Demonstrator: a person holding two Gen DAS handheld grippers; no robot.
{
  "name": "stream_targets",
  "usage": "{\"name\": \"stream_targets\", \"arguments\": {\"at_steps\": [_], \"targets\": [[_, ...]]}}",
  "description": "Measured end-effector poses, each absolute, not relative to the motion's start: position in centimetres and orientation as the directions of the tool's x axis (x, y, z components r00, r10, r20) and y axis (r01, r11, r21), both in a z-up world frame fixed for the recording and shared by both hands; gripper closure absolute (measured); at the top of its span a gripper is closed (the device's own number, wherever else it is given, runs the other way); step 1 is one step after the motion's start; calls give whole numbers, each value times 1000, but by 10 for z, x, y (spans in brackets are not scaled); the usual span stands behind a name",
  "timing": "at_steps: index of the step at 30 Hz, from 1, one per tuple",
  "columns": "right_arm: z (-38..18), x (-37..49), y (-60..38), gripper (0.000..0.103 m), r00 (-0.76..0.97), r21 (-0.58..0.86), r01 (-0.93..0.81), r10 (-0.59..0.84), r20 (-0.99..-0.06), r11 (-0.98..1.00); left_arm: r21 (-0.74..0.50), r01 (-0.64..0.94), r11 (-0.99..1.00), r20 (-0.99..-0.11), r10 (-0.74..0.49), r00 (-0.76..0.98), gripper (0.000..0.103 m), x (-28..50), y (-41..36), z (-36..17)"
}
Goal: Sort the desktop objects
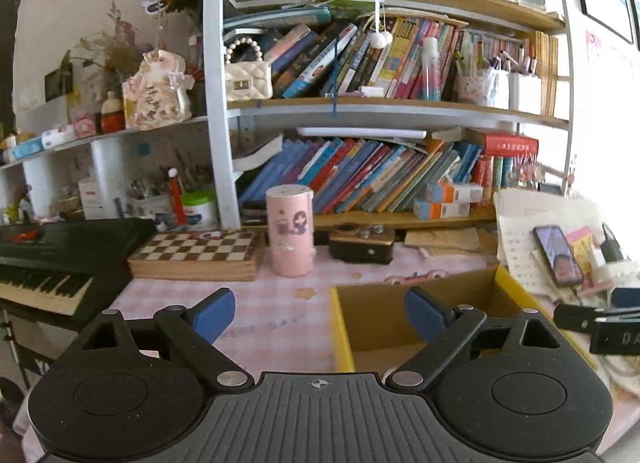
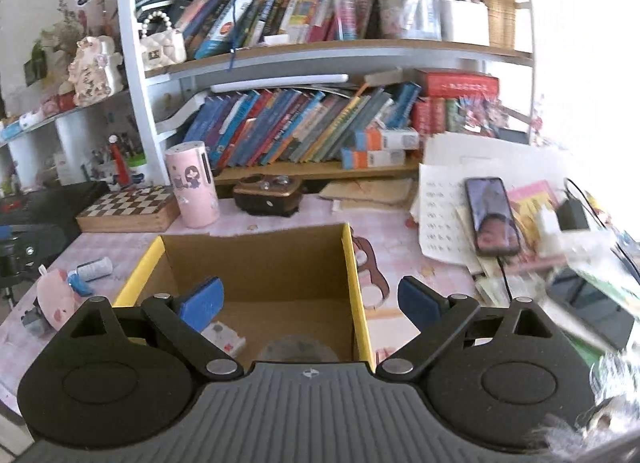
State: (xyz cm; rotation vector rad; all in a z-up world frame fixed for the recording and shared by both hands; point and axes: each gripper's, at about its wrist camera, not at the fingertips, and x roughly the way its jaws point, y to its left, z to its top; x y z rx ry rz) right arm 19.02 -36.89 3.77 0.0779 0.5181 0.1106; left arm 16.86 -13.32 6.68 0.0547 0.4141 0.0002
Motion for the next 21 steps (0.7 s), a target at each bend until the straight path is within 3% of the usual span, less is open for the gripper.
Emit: {"name": "stream_targets", "arguments": {"at_steps": [10, 16, 21], "targets": [[10, 128, -321, 10, 802, 172, 97, 25, -596, 980, 87, -6, 996, -485, 48, 873, 9, 123, -90, 35], [5, 97, -275, 10, 814, 55, 87, -39, -579, 995, 107, 54, 993, -496, 6, 868, 9, 100, -65, 25], [4, 79, -246, 11, 810, 50, 109, -60, -583, 993, 125, 66, 990, -482, 2, 876, 9, 81, -37, 25]]}}
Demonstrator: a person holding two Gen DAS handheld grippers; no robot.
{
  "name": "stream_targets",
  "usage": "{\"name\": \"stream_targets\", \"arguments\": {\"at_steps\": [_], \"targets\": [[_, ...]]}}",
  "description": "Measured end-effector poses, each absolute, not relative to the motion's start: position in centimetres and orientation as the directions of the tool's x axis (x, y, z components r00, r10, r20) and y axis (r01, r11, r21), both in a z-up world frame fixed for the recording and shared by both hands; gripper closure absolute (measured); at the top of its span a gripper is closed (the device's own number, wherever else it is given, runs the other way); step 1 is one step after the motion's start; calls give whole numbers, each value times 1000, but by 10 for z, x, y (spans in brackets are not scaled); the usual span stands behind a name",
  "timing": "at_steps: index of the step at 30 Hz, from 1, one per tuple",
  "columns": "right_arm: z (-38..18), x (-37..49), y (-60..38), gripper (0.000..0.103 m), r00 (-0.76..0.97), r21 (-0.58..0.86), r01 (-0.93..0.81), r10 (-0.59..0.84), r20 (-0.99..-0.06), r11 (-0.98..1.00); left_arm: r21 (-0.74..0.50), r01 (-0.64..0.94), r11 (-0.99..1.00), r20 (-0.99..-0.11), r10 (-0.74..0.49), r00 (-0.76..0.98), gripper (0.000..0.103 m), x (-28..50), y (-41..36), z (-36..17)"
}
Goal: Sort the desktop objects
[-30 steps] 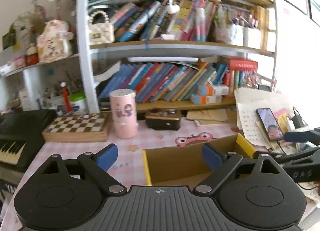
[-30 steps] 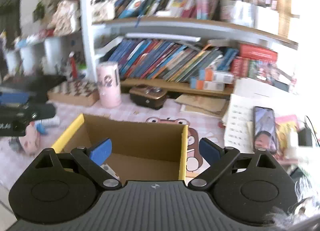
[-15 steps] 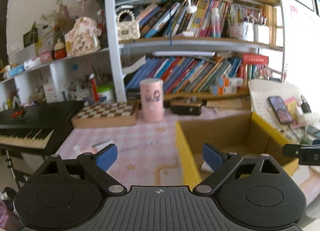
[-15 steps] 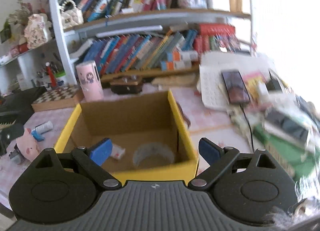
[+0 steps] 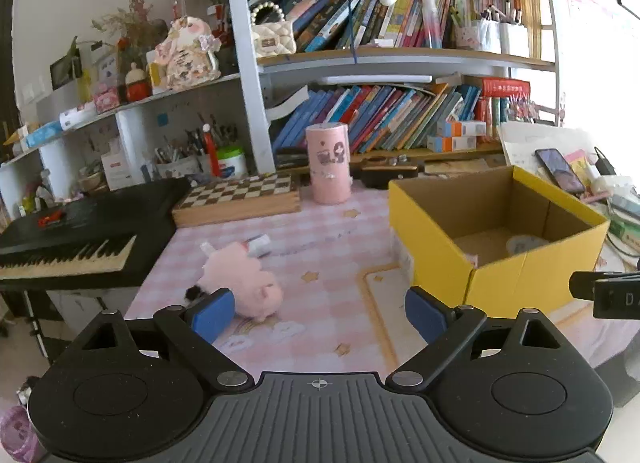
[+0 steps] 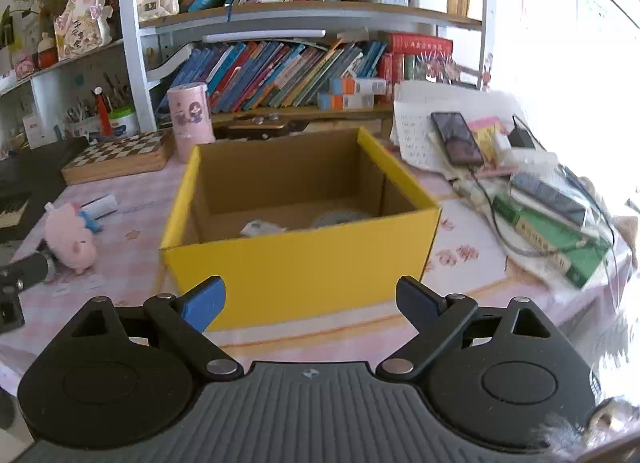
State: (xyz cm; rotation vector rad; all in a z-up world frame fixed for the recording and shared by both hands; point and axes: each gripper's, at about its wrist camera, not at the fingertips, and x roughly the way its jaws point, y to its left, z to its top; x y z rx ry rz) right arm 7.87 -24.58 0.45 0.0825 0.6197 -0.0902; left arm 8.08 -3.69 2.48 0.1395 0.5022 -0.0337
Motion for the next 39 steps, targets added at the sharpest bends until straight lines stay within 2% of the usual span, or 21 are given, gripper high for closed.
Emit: {"name": "stream_targets", "arguments": {"at_steps": [8, 27, 39], "targets": [[-8, 41, -190, 11, 766, 103, 69, 14, -643, 992, 103, 63, 993, -546, 4, 838, 9, 48, 11, 13], [-4, 13, -94, 12, 761, 115, -81, 136, -634, 990, 98, -51, 994, -532, 96, 841, 9, -2, 98, 16], [-1, 11, -75, 15, 780, 59, -83, 102, -617, 995, 100, -37, 994, -518, 84, 851, 9, -4, 111, 16]]}}
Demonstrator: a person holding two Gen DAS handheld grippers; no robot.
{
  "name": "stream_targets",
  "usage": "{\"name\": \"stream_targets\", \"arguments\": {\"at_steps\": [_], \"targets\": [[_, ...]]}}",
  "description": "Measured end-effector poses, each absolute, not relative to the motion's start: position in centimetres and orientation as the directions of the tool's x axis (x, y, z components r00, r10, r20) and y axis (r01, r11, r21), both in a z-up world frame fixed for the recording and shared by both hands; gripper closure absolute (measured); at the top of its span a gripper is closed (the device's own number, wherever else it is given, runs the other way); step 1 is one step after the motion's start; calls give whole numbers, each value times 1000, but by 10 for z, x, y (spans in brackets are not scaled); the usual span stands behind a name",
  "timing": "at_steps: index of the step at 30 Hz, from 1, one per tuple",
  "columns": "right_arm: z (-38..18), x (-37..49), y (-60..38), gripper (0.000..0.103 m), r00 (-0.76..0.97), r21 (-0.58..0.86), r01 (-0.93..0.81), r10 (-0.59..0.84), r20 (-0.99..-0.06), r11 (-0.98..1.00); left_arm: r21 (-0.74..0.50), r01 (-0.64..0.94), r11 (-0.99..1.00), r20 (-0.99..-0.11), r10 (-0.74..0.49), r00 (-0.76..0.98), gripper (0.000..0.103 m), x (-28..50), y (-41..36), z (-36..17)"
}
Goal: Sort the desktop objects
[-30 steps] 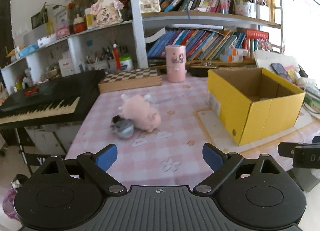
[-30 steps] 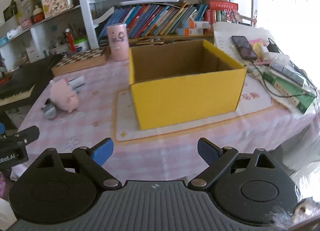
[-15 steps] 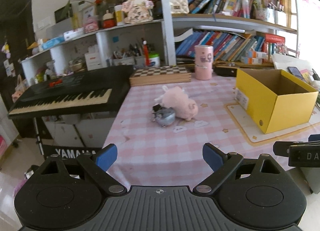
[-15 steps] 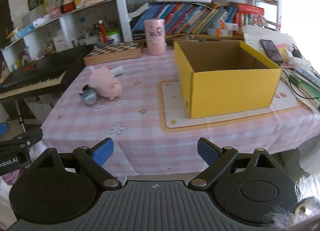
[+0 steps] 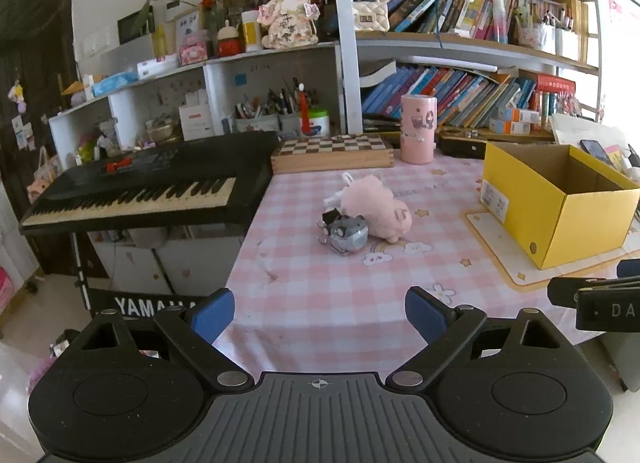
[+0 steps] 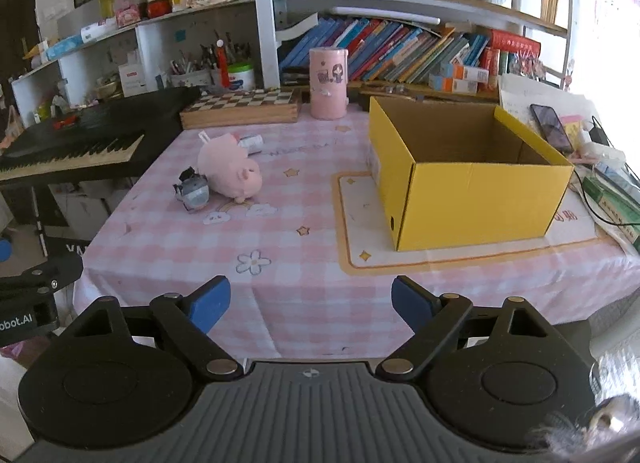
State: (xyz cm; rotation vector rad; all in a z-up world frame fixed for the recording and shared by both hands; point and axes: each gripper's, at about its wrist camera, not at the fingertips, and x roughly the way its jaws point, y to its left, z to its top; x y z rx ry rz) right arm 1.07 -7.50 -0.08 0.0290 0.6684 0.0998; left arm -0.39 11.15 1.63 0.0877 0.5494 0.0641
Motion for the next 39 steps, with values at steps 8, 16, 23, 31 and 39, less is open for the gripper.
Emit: {"name": "stream_targets", "arguments": {"at_steps": [8, 16, 23, 31, 39], "targets": [[-2, 11, -60, 17, 765, 52, -119, 125, -632, 992, 90, -56, 994, -523, 94, 847, 9, -8, 122, 15], [-6, 7, -45, 18, 745, 18, -164, 136, -653, 986, 91, -51, 995, -535, 92, 840, 9, -10, 124, 12], [-5, 5, -41, 18, 738, -10, -183, 131, -662, 983, 50, -76, 996, -543, 91, 835, 9, -9, 131, 11], [-5, 5, -44, 18, 736, -15, -174, 119, -667, 985, 45, -63, 997, -545, 77, 835, 9, -8, 129, 9], [-4, 11, -39, 18, 737, -5, -192, 140, -662, 981, 61, -57, 997, -539, 80, 838, 9, -2, 130, 11]]}}
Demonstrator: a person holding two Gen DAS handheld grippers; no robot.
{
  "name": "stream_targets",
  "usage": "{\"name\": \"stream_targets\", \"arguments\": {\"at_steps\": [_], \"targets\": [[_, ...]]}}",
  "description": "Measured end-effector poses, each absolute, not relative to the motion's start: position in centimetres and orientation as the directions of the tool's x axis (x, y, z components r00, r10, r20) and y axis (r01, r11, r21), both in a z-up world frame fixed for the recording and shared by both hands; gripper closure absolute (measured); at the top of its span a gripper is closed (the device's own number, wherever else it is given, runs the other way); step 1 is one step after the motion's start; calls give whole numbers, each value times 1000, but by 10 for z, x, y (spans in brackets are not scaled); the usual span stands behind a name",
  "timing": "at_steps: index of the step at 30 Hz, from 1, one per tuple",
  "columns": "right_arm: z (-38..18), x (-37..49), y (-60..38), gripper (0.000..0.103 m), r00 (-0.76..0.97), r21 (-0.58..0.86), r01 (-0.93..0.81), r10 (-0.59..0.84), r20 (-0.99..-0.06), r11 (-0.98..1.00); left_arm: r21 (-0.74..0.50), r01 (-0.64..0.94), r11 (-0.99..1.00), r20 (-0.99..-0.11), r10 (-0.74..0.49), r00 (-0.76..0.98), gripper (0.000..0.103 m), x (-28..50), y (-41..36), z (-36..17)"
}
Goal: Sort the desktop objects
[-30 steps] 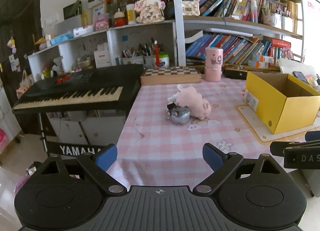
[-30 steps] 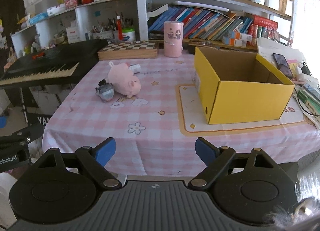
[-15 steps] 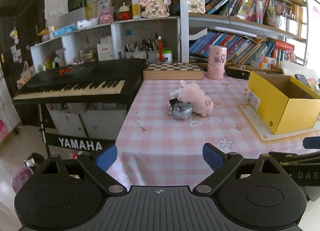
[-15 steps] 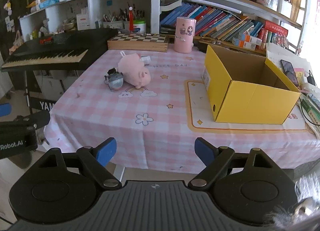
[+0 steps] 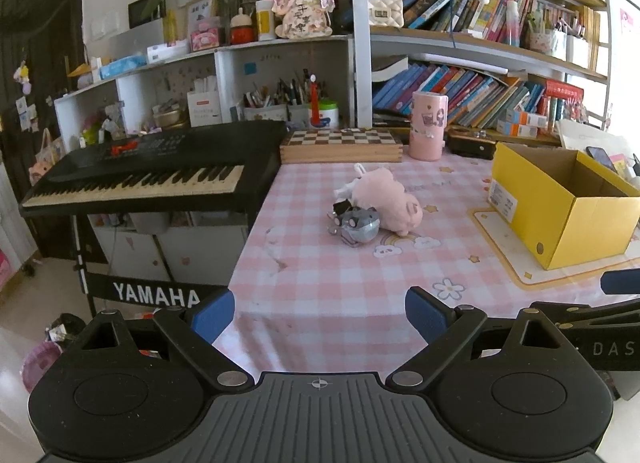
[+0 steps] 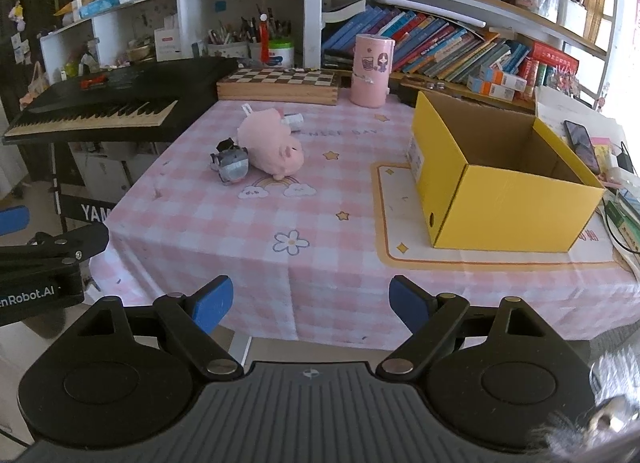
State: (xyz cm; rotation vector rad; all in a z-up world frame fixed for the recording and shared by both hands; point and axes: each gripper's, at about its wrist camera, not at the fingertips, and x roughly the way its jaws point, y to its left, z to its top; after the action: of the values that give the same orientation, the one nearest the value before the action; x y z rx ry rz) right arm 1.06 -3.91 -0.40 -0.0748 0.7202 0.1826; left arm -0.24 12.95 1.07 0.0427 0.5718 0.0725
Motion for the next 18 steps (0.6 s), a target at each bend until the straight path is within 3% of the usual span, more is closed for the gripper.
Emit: {"name": "stream_targets", "arguments": {"at_steps": [18], "targets": [[-17, 45, -41, 20, 710, 14, -183, 142, -690, 983, 90, -22, 996, -594, 71, 801, 9, 30, 122, -4]]}}
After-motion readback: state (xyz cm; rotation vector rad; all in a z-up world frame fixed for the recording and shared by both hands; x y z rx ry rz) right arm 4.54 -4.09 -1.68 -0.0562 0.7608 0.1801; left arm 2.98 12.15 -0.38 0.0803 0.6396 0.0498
